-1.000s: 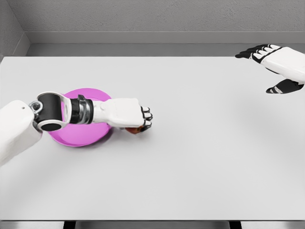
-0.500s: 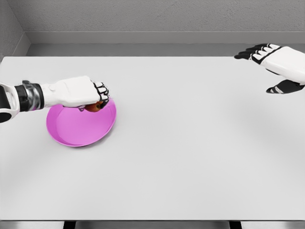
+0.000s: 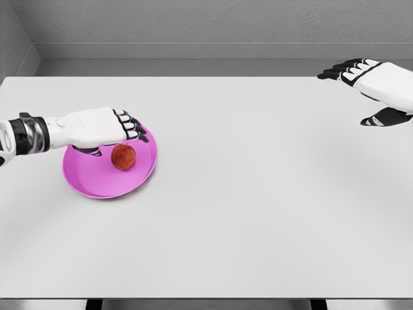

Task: Put the apple on the plate with both arms

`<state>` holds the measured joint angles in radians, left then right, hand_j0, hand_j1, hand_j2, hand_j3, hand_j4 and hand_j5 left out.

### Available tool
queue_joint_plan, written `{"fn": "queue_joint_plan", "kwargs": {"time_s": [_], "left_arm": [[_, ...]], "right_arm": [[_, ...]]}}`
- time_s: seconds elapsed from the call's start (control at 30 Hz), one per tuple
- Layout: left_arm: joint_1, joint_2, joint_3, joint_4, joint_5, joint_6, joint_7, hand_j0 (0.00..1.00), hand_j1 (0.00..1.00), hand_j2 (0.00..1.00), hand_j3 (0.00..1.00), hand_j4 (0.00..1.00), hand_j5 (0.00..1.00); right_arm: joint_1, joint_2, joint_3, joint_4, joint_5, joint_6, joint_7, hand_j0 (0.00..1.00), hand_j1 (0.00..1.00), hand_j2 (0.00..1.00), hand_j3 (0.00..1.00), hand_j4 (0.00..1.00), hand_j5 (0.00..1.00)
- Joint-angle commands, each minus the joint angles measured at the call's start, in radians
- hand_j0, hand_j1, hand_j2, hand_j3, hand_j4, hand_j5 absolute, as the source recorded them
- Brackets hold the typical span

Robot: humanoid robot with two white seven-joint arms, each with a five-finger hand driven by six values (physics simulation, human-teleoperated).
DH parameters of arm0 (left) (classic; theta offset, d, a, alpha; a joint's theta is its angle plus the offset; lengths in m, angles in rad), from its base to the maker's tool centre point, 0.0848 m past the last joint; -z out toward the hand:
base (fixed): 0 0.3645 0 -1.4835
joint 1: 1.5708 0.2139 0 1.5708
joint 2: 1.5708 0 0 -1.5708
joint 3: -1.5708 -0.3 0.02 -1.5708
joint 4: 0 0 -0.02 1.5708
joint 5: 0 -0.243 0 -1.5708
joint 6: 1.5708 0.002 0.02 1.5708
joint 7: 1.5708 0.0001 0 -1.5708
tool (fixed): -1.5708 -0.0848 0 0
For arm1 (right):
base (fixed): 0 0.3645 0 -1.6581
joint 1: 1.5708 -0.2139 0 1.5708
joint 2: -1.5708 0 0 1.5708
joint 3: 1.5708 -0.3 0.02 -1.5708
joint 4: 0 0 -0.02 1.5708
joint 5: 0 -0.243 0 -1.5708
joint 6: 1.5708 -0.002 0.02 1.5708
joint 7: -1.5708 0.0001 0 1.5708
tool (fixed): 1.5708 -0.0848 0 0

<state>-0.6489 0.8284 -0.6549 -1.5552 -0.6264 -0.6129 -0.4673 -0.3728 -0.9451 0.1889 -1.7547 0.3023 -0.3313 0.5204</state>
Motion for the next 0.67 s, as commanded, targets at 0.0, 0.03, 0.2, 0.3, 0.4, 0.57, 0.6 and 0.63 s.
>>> {"fn": "queue_joint_plan", "kwargs": {"time_s": [0.0, 0.03, 0.2, 0.3, 0.4, 0.57, 0.6, 0.63], "left_arm": [[0.000, 0.032, 0.011, 0.006, 0.108, 0.002, 0.003, 1.00, 1.00, 1.00, 1.00, 1.00, 1.00], [0.002, 0.037, 0.023, 0.006, 0.158, 0.002, 0.003, 1.00, 1.00, 1.00, 1.00, 1.00, 1.00], [0.003, 0.067, 0.072, 0.148, 0.313, 0.002, -0.001, 1.00, 1.00, 1.00, 1.00, 1.00, 1.00], [0.006, 0.074, 0.097, 0.267, 0.364, 0.002, -0.001, 1.00, 1.00, 1.00, 1.00, 1.00, 1.00], [0.043, 0.087, 0.109, 0.271, 0.363, 0.002, -0.002, 1.00, 1.00, 1.00, 1.00, 1.00, 1.00], [0.048, 0.083, 0.109, 0.268, 0.361, 0.002, -0.002, 1.00, 1.00, 1.00, 1.00, 1.00, 1.00], [0.048, 0.083, 0.107, 0.268, 0.361, 0.002, -0.002, 1.00, 1.00, 1.00, 1.00, 1.00, 1.00], [0.048, 0.083, 0.107, 0.267, 0.361, 0.002, -0.002, 1.00, 1.00, 1.00, 1.00, 1.00, 1.00]], "right_arm": [[0.000, -0.001, 0.000, 0.000, -0.003, 0.001, 0.000, 1.00, 1.00, 1.00, 1.00, 1.00, 1.00], [0.000, -0.001, 0.000, 0.000, -0.003, 0.001, 0.000, 1.00, 1.00, 1.00, 1.00, 1.00, 1.00], [0.000, -0.006, 0.000, 0.000, -0.003, 0.001, 0.000, 1.00, 1.00, 1.00, 1.00, 1.00, 1.00], [0.000, -0.006, -0.002, 0.000, -0.003, 0.001, 0.000, 1.00, 1.00, 1.00, 1.00, 1.00, 1.00], [0.000, -0.007, 0.000, -0.002, -0.003, 0.001, -0.002, 1.00, 1.00, 1.00, 1.00, 1.00, 1.00], [0.000, -0.004, 0.000, 0.000, -0.003, 0.001, 0.000, 1.00, 1.00, 1.00, 1.00, 1.00, 1.00], [0.000, -0.006, -0.002, 0.000, -0.003, 0.001, 0.000, 1.00, 1.00, 1.00, 1.00, 1.00, 1.00], [0.000, -0.006, -0.002, 0.000, -0.003, 0.001, -0.002, 1.00, 1.00, 1.00, 1.00, 1.00, 1.00]]}}
